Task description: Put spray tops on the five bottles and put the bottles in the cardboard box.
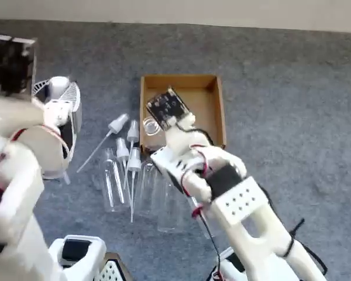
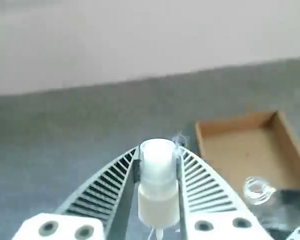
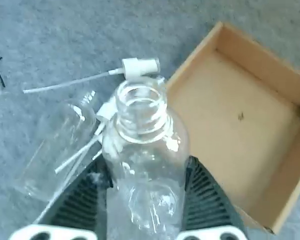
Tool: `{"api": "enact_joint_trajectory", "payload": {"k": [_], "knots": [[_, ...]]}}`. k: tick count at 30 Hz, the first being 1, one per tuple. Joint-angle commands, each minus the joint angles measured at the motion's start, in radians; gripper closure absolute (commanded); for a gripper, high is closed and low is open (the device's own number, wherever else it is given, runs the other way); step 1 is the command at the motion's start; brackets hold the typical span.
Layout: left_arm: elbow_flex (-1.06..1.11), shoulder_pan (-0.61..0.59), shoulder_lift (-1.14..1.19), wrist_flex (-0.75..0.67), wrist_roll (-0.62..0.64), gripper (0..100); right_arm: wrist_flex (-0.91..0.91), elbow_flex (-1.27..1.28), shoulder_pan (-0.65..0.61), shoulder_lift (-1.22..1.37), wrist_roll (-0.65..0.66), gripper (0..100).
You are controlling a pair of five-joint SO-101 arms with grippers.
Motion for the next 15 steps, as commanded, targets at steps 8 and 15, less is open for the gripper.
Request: {"api": "enact_joint_trajectory", "payload": {"k": [8,15], "knots": [[0.004,0.331,-0.024,-0.327,0.158,96,-0.254,0.452,-0.018,-0.545,-0.014,99.4],[0.246,0.516,-0.027,-0.615,0.155,96,-0.259,0.535,-0.016,-0.618,-0.103,99.4]]}}
